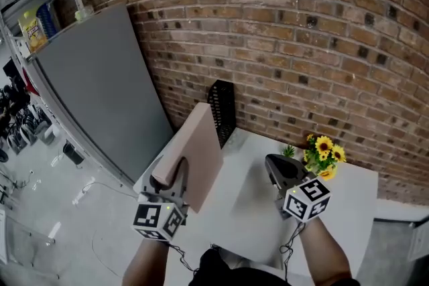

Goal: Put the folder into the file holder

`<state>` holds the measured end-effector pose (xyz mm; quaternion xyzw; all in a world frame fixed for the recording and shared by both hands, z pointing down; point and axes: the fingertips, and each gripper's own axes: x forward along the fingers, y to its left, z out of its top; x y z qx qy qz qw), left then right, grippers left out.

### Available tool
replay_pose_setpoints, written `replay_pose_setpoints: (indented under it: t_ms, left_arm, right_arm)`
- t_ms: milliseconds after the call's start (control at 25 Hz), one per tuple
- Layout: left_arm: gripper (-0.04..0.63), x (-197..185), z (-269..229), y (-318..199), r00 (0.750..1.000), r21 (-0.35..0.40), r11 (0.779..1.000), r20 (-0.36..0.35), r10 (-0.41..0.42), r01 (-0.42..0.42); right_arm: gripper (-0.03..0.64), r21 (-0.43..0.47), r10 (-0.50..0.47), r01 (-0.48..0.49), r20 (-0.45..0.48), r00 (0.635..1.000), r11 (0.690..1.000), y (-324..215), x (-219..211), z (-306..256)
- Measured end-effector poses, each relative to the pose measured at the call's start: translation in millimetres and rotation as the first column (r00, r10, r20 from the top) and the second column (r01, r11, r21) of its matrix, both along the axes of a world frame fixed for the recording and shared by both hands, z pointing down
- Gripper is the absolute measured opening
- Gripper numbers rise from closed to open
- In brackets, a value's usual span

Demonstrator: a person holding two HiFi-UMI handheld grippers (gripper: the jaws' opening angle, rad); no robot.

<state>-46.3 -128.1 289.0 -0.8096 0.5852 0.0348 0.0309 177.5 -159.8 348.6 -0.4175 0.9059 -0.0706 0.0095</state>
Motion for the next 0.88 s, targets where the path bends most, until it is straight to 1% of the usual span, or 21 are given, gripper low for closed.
replay_pose_setpoints:
  t_ms: [280, 600, 880]
  left_arm:
    - [0.161, -19, -19, -40, 1.0, 0.034, 0.999, -0.004, 0.012, -0.011]
    - [0.161, -38, -33, -99, 0.999, 0.05, 0.997, -0.008, 0.054, -0.054]
    - [0.161, -48, -33, -154, 0.994, 0.057, 0.993, -0.017, 0.104, -0.103]
  right_arm:
    - [0.003, -0.011, 0.053, -0.053, 0.004, 0.999, 0.999, -23, -1, 3]
    - [0.003, -0.032, 0.106, -0.105, 0.019, 0.994, 0.994, -63, -17, 4]
    - [0.003, -0.05, 0.174, -0.173, 0.018, 0.985, 0.984, -93, -24, 7]
